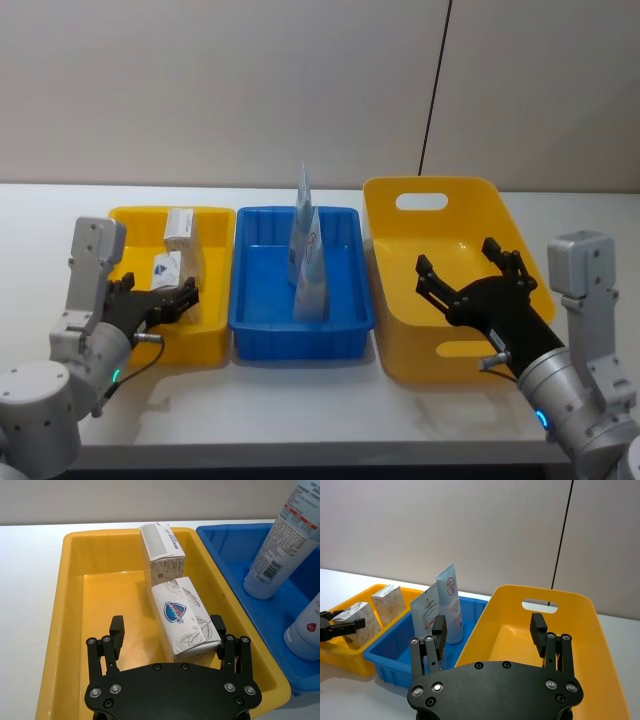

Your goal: Bimanual collaborative sorting of washing and personal care products

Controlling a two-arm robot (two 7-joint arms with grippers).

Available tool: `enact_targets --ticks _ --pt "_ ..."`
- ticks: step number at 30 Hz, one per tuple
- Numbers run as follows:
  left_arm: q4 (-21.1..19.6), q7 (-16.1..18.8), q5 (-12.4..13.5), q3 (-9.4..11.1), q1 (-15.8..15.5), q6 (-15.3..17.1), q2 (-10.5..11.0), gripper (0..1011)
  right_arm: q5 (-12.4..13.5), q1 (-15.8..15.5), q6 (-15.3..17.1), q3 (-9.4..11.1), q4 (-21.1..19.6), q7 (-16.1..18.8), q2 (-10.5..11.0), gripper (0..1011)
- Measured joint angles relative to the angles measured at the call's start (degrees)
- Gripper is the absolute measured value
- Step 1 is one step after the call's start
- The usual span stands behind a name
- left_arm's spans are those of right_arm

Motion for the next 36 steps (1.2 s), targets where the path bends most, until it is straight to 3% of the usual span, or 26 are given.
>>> enact_targets --ticks 9,18,20,24,27,36 --pt "1.2 -0.5 -0.4 -0.6 -0.4 -0.2 -0.4 982 0.0 0.0 0.0 0.0 0.0 0.0 0.0 1002" --pt "1.8 -0.7 -0.6 -0.8 -0.6 -0.2 -0.6 786 0.0 0.0 0.0 0.0 0.0 0.0 0.0 1002" --pt "1.9 -0.7 -0.6 -0.9 -0.6 -0.3 -0.7 673 0.0 0.0 0.0 0.0 0.0 0.0 0.0 1002" --pt "2.0 -0.7 -0.6 -1.0 -0.7 -0.3 -0.7 591 0.0 0.0 0.0 0.0 0.0 0.0 0.0 1002" --pt "2.1 -0.8 -0.7 -1.0 -0.7 -0.3 -0.8 463 0.0 0.0 0.0 0.0 0.0 0.0 0.0 1002" --pt "2.2 -0.8 -0.7 -1.0 -0.7 -0.3 -0.8 393 0.0 0.0 0.0 0.0 0.0 0.0 0.0 1002"
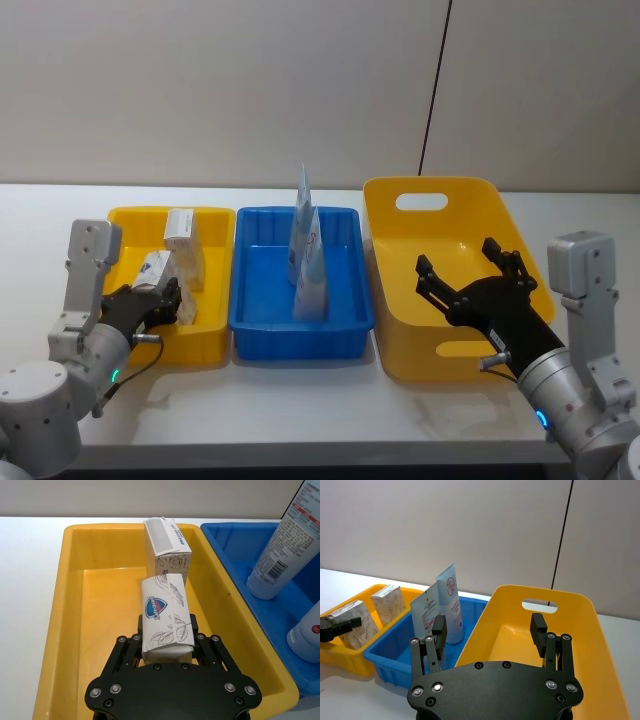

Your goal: Bimanual collaborative sorting of washing and personal care products

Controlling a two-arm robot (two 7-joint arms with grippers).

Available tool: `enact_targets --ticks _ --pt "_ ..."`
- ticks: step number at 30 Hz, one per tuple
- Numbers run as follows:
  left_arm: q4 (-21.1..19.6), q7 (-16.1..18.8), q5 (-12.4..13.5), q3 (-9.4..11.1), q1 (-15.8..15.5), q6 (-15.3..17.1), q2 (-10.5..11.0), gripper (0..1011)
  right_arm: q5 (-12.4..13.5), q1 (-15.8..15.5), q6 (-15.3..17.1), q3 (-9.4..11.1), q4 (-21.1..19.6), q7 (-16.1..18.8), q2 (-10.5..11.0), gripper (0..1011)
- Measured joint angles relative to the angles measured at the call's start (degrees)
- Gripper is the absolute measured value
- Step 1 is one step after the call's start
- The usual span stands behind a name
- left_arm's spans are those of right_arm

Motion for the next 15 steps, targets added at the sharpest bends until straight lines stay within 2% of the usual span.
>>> enact_targets --ticks 10,15 --pt "-0.1 -0.2 0.1 0.0 0.0 -0.1 0.0 378 0.0 0.0 0.0 0.0 0.0 0.0 0.0 1002" --pt "-1.1 -1.1 1.0 0.5 0.1 -1.1 0.8 378 0.0 0.0 0.0 0.0 0.0 0.0 0.0 1002"
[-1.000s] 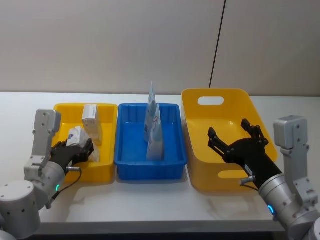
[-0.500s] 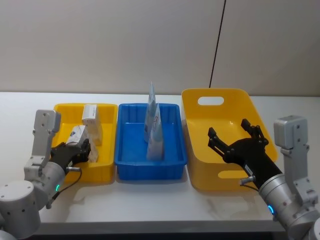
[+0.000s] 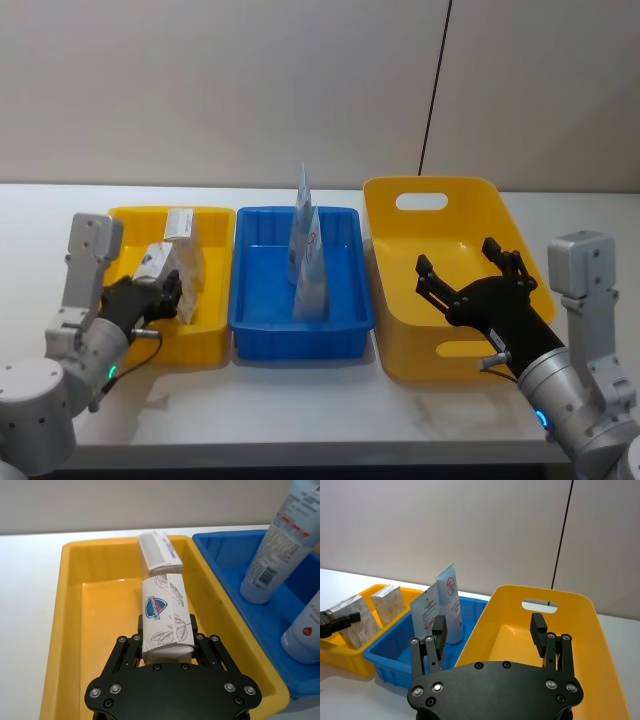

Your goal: Bimanual collaborative sorting of washing and personal care products

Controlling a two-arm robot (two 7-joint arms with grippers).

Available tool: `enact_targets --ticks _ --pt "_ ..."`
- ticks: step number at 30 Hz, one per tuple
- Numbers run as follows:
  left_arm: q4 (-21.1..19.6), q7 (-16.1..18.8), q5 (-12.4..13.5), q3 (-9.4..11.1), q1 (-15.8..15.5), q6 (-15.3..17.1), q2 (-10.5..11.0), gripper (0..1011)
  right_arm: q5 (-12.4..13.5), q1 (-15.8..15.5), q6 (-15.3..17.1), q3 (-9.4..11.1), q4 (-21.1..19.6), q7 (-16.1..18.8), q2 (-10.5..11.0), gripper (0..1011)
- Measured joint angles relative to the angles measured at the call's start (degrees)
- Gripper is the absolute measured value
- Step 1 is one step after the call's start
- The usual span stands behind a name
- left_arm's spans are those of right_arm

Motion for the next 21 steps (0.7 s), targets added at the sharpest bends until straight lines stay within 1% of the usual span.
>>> enact_targets --ticks 3,14,17,18,21 --pt "-0.7 -0.7 0.4 0.2 0.1 -0.6 0.5 378 0.0 0.0 0.0 0.0 0.0 0.0 0.0 1002" --pt "-6.3 -5.1 2.0 1.0 0.9 -4.2 3.9 378 0.0 0.0 0.0 0.0 0.0 0.0 0.0 1002" --pt "-8.5 -7.2 2.2 1.1 1.2 -5.5 5.2 378 0.0 0.0 0.0 0.0 0.0 0.0 0.0 1002" --pt "-8.5 -7.2 2.2 1.1 1.2 -5.5 5.2 378 0.0 0.0 0.0 0.0 0.0 0.0 0.0 1002" --pt "-10.8 -9.6 2.2 1.1 1.6 -6.8 6.5 378 0.0 0.0 0.0 0.0 0.0 0.0 0.0 1002"
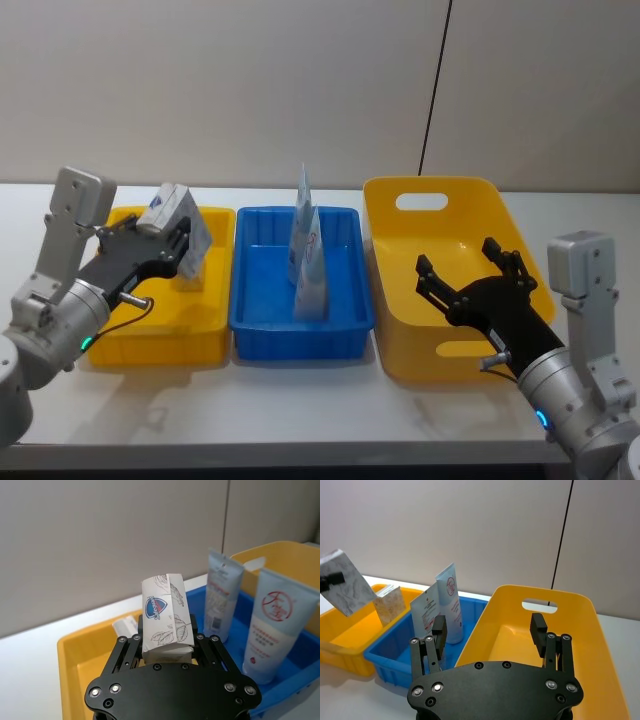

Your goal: Bimanual collaborative sorting of washing and personal care products

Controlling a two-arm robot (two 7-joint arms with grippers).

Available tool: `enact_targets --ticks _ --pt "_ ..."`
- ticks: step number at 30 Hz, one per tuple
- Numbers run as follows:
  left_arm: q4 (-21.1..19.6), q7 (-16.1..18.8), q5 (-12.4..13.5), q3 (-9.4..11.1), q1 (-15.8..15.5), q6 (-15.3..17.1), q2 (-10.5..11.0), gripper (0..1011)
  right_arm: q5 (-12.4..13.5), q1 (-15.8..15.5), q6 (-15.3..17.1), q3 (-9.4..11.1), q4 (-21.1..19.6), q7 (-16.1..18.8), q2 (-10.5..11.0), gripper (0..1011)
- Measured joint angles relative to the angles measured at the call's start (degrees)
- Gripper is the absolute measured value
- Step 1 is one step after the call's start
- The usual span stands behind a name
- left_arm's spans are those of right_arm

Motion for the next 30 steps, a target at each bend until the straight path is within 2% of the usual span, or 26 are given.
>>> enact_targets --ticks 11,30 --pt "-5.8 -7.3 -1.7 0.2 1.0 -2.9 3.8 378 0.0 0.0 0.0 0.0 0.0 0.0 0.0 1002" --pt "-13.1 -21.8 -7.5 1.7 1.7 -6.2 10.4 378 0.0 0.0 0.0 0.0 0.0 0.0 0.0 1002"
